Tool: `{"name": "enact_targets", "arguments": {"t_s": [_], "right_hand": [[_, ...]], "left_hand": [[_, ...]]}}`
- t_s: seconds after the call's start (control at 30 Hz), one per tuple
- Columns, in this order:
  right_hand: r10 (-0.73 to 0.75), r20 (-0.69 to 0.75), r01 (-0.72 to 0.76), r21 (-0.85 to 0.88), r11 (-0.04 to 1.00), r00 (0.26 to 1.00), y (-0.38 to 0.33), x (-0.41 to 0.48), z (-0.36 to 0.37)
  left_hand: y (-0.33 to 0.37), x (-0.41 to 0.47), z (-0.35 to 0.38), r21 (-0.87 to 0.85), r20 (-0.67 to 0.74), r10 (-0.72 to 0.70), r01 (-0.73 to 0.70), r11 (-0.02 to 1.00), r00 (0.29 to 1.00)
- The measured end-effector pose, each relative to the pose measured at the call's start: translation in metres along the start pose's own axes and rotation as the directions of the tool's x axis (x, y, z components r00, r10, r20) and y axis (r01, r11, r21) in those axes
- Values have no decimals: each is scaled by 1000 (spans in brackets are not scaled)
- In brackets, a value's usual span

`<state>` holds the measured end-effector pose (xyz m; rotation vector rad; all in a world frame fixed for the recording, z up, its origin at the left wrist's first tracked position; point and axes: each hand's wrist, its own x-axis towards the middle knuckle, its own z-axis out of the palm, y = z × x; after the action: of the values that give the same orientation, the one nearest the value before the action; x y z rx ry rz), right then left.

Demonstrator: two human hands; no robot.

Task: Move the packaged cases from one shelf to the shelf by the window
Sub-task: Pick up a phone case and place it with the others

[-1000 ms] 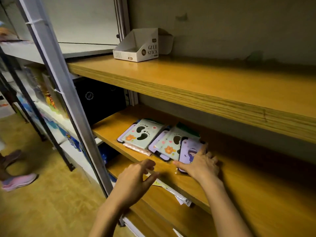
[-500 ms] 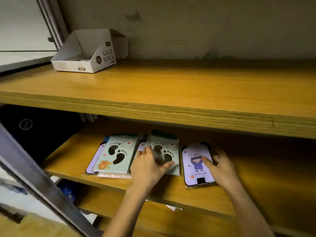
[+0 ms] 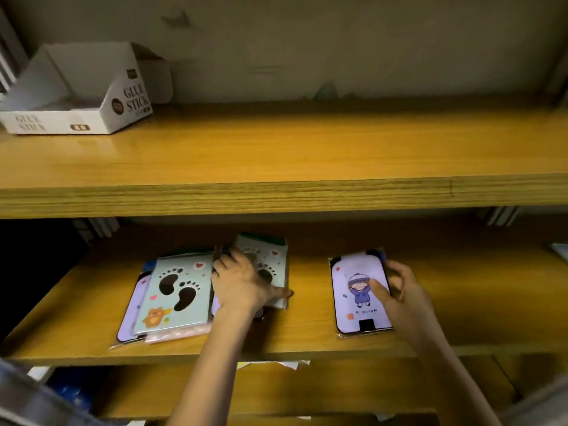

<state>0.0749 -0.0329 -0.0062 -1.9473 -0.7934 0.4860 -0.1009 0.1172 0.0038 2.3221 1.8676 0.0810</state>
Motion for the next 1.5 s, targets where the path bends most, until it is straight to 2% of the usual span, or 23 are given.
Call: {"name": "enact_targets", "arguments": {"t_s": [0.13, 0.27, 0.33, 0.4, 0.47, 0.53, 0.63, 0.73, 0.9, 1.23, 1.5], "right_hand": [[-7, -39, 9, 62, 998, 999, 2, -12, 0], [44, -59, -32, 188, 982, 997, 11, -26, -5], [64, -37, -52, 278, 959, 997, 15, -35, -12], [64, -7, -57, 370, 927, 998, 22, -45, -23], [68, -4, -59, 458, 887, 998, 29, -55, -37], [84, -34, -53, 530, 846, 996, 37, -64, -52], [93, -104, -15, 582, 813, 990, 47, -79, -76], [120, -163, -8, 564, 825, 979, 60, -93, -105], [128, -227, 20, 554, 832, 965, 92, -125, -174], [189, -369, 47, 544, 838, 910, 176, -176, -343], [241, -401, 19, 546, 838, 884, 231, -188, -444]], "left_hand": [[-10, -7, -10, -45, -83, 40, -44, 998, 996], [-20, -12, -17, -284, -119, 102, -133, 949, 988], [-23, -17, -20, -452, -125, 177, -215, 866, 976], [-20, -29, -23, -638, -112, 277, -283, 717, 954], [-12, -50, -24, -811, -65, 359, -259, 525, 931], [-2, -69, -21, -897, -28, 411, -204, 391, 911], [19, -93, -15, -934, 8, 476, -163, 318, 880], [46, -116, -8, -971, 55, 532, -79, 227, 845], [105, -157, 9, -987, 132, 551, 54, 154, 824], [251, -285, 50, -988, 121, 662, 25, 153, 740], [351, -351, 77, -979, 188, 661, 80, 190, 727]]}}
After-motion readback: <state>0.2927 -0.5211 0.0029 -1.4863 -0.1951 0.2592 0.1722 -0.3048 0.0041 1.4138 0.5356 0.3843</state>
